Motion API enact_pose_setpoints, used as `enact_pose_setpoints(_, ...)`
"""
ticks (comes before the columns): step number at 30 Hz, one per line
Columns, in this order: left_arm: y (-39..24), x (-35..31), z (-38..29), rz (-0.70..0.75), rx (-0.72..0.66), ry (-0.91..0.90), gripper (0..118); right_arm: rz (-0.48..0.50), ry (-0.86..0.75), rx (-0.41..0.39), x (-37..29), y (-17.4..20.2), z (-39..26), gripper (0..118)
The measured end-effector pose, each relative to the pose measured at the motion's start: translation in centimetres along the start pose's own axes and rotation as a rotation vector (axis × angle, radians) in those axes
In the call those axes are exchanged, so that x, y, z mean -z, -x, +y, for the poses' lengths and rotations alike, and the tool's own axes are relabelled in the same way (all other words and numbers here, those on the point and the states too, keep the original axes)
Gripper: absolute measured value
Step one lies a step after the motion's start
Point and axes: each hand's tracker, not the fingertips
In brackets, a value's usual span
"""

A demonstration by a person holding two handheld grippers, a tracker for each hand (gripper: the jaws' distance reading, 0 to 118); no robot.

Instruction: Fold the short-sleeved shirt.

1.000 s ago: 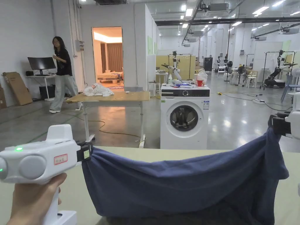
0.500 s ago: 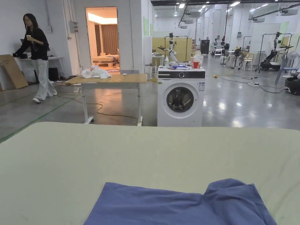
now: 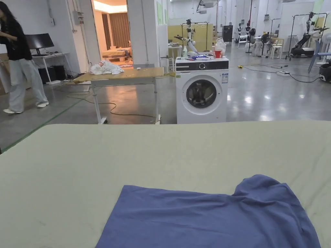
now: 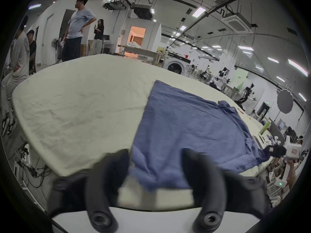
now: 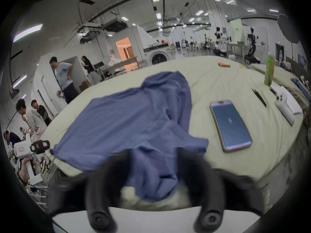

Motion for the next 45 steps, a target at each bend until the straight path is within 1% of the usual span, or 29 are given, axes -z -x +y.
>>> enact_pose_setpoints(1, 0.0, -0.2, 0.3, 0.005, -0.001, -0.012, 88, 0.002, -0.003, 0.005, -0.1, -0.3, -0.1, 87)
enact_pose_setpoints(2, -0.2, -0.9, 0.9, 0.001, 0.003, -0.026, 88, -0.002, -0.01, 0.017, -0.4, -0.7, 0.0, 85)
enact_pose_setpoints(3, -0.7, -1.5, 1.5, 0.011, 0.018, -0.053, 88, -0.029, -0.032, 0.028, -1.0, -0.9, 0.3, 85)
enact_pose_setpoints(6, -3.5, -4.5, 3.1, 0.069, 0.131, -0.184, 88, -0.073, -0.148, 0.038, -3.3, -1.4, 1.4, 85)
enact_pose_setpoints(8, -5.8, -6.4, 3.7, 0.089, 0.209, -0.281, 88, -0.059, -0.243, 0.036, -5.2, -0.9, 2.4, 85)
enact_pose_setpoints(10, -8.2, -8.1, 4.2, 0.079, 0.265, -0.357, 88, -0.046, -0.321, 0.029, -6.9, 0.0, 3.6, 85)
enact_pose_setpoints(14, -12.2, -10.2, 5.0, 0.036, 0.313, -0.482, 87, -0.022, -0.421, -0.049, -9.2, 3.7, 5.4, 84)
enact_pose_setpoints(17, -14.4, -12.0, 4.9, -0.011, 0.329, -0.582, 84, -0.014, -0.476, -0.13, -10.0, 6.1, 6.4, 82)
enact_pose_setpoints(18, -14.8, -12.3, 5.0, -0.021, 0.332, -0.585, 82, 0.004, -0.48, -0.172, -10.2, 6.7, 6.6, 77)
enact_pose_setpoints(19, -15.3, -12.6, 5.0, -0.021, 0.331, -0.583, 77, 0.007, -0.489, -0.202, -10.3, 7.3, 6.7, 69)
enact_pose_setpoints(20, -15.7, -12.9, 5.0, -0.029, 0.337, -0.595, 66, 0.002, -0.5, -0.228, -10.2, 7.8, 6.4, 52)
enact_pose_setpoints(22, -16.7, -13.4, 5.2, -0.037, 0.371, -0.599, 39, -0.006, -0.508, -0.281, -10.2, 8.8, 6.3, 23)
enact_pose_setpoints(23, -17.1, -13.6, 5.1, -0.031, 0.392, -0.601, 25, -0.002, -0.509, -0.29, -10.1, 9.2, 6.3, 5)
enact_pose_setpoints(25, -17.5, -14.0, 5.0, -0.032, 0.421, -0.606, 8, 0.004, -0.515, -0.287, -10.0, 9.6, 6.0, 1)
enact_pose_setpoints(26, -17.7, -14.2, 4.9, -0.033, 0.427, -0.609, 0, 0.022, -0.513, -0.278, -10.0, 9.6, 6.0, 0)
enact_pose_setpoints(28, -17.7, -14.8, 4.9, -0.031, 0.423, -0.621, 0, 0.028, -0.515, -0.252, -9.9, 9.6, 5.9, 0)
enact_pose_setpoints(30, -17.3, -14.7, 5.3, -0.048, 0.412, -0.595, 0, 0.015, -0.515, -0.234, -9.7, 9.4, 5.8, 0)
enact_pose_setpoints(34, -15.6, -14.2, 5.6, -0.028, 0.357, -0.561, 0, 0.013, -0.502, -0.205, -9.5, 8.6, 5.7, 0)
enact_pose_setpoints(35, -14.6, -14.0, 5.8, -0.039, 0.315, -0.53, 0, 0.008, -0.497, -0.203, -9.5, 8.5, 5.6, 0)
enact_pose_setpoints(37, -11.7, -13.6, 6.2, -0.111, 0.198, -0.452, 0, 0.01, -0.485, -0.2, -9.5, 8.4, 5.4, 0)
enact_pose_setpoints(38, -10.3, -13.0, 6.1, -0.09, 0.157, -0.411, 3, 0.01, -0.479, -0.194, -9.5, 8.3, 5.2, 0)
enact_pose_setpoints(39, -9.0, -12.3, 5.9, -0.065, 0.151, -0.351, 12, 0.02, -0.463, -0.184, -9.3, 8.1, 5.0, 0)
enact_pose_setpoints(40, -8.1, -11.4, 5.6, -0.044, 0.161, -0.293, 26, 0.025, -0.454, -0.174, -9.1, 7.9, 4.8, 0)
enact_pose_setpoints(41, -7.2, -10.5, 4.9, -0.001, 0.19, -0.229, 49, 0.025, -0.446, -0.158, -8.9, 7.8, 4.6, 0)
enact_pose_setpoints(42, -6.2, -9.4, 3.8, 0.016, 0.21, -0.185, 64, 0.03, -0.433, -0.142, -8.6, 7.6, 4.4, 0)
enact_pose_setpoints(43, -5.2, -8.2, 3.1, 0.019, 0.217, -0.115, 71, 0.035, -0.42, -0.128, -8.4, 7.5, 4.3, 0)
enact_pose_setpoints(45, -3.6, -5.9, 1.4, 0.053, 0.21, 0.002, 72, 0.038, -0.405, -0.111, -8.0, 7.2, 4.0, 0)
